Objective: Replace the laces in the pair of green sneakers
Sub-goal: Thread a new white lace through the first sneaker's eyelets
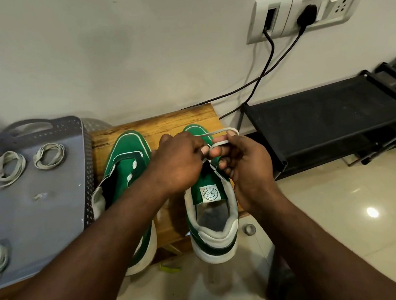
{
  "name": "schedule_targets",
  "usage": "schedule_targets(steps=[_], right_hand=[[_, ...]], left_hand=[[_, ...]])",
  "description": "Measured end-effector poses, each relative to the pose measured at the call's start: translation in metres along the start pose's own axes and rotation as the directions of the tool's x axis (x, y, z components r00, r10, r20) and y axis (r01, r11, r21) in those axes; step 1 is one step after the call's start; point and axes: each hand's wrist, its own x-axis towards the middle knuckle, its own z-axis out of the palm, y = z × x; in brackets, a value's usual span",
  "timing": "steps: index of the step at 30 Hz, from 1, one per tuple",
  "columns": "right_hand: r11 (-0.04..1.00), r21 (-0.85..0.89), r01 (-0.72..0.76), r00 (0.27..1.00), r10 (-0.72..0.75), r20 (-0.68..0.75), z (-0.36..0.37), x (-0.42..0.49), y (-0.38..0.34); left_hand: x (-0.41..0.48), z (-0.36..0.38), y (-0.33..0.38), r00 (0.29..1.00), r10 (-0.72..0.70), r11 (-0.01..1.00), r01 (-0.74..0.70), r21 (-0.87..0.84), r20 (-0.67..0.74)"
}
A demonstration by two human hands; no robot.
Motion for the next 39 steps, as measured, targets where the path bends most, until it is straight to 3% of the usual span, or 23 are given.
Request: schedule_targets(steps=[5,8,10,12,13,15,16,17,18,19,21,23,27,29,30,32,35,37,39], right_hand=[[0.988,0.134,-0.08,0.975,0.105,-0.195,-0.015,0.01,-0.006],[0.97,0.204,-0.134,0.892,0.208,-0.402,-0.029,0.021,-0.01],[0.987,0.064,-0.149,0.856,0.161,-0.491,-0.036,0.028,-0.008],[0.975,-0.21,-0.069,0.852,-0.052,-0.522,-0.041,0.032,-0.001],[0.922,-0.386,0.018,0.839,-0.224,-0.496,-0.042,0.031,0.002],[0.648,-0.725,0.231,0.767,-0.58,-0.274,-0.042,0.029,0.004],[0.496,-0.804,0.327,0.747,-0.657,-0.101,-0.038,0.026,0.003],[0.416,-0.818,0.398,0.771,-0.635,0.053,-0.034,0.025,0.005],[0.411,-0.803,0.432,0.825,-0.539,0.168,-0.03,0.023,0.007],[0.472,-0.774,0.422,0.881,-0.416,0.227,-0.025,0.019,0.009],[0.621,-0.679,0.393,0.92,-0.271,0.285,-0.02,0.013,0.015],[0.731,-0.567,0.38,0.924,-0.273,0.267,-0.02,0.013,0.013],[0.945,-0.118,0.305,0.93,-0.269,0.25,-0.028,0.017,-0.008],[0.963,0.021,0.27,0.932,-0.266,0.247,-0.031,0.018,-0.012],[0.962,0.003,0.273,0.931,-0.265,0.249,-0.032,0.017,-0.012],[0.937,-0.156,0.312,0.929,-0.266,0.258,-0.031,0.014,-0.01],[0.899,-0.262,0.35,0.909,-0.259,0.327,-0.025,0.009,-0.007],[0.896,-0.264,0.356,0.902,-0.257,0.347,-0.021,0.008,-0.007],[0.899,-0.259,0.353,0.906,-0.259,0.336,-0.022,0.009,-0.009]], left_hand=[[-0.003,-0.006,0.004,0.994,-0.093,0.906,0.109,-0.409,0.057],[-0.004,-0.009,0.002,0.993,-0.1,0.9,0.115,-0.42,0.057],[-0.004,-0.009,0.001,0.995,-0.086,0.903,0.101,-0.418,0.055],[-0.004,-0.008,0.002,0.995,-0.085,0.893,0.099,-0.438,0.05],[-0.004,-0.008,0.002,0.995,-0.088,0.892,0.099,-0.441,0.044],[-0.004,-0.009,0.003,0.996,-0.088,0.896,0.094,-0.433,0.033],[-0.004,-0.009,0.003,0.996,-0.086,0.897,0.09,-0.433,0.03],[-0.005,-0.009,0.003,0.996,-0.083,0.895,0.087,-0.438,0.03],[-0.005,-0.009,0.003,0.996,-0.081,0.895,0.086,-0.438,0.03],[-0.004,-0.009,0.003,0.996,-0.079,0.9,0.084,-0.427,0.029],[-0.002,-0.009,0.001,0.997,-0.076,0.926,0.081,-0.368,0.027],[0.001,-0.01,-0.004,0.994,-0.107,0.952,0.096,-0.289,-0.021],[-0.001,-0.014,-0.013,0.951,-0.173,0.967,0.213,0.138,-0.255],[-0.002,-0.014,-0.016,0.954,-0.184,0.964,0.222,0.144,-0.238],[-0.003,-0.014,-0.015,0.962,-0.157,0.978,0.182,0.097,-0.222],[-0.005,-0.012,-0.009,0.978,0.003,0.999,0.007,0.046,-0.208],[-0.009,-0.009,0.002,0.933,0.278,0.959,-0.255,0.125,-0.226],[-0.009,-0.005,0.004,0.904,0.336,0.934,-0.283,0.219,-0.263],[-0.006,-0.006,0.0,0.909,0.298,0.937,-0.22,0.272,-0.291]])
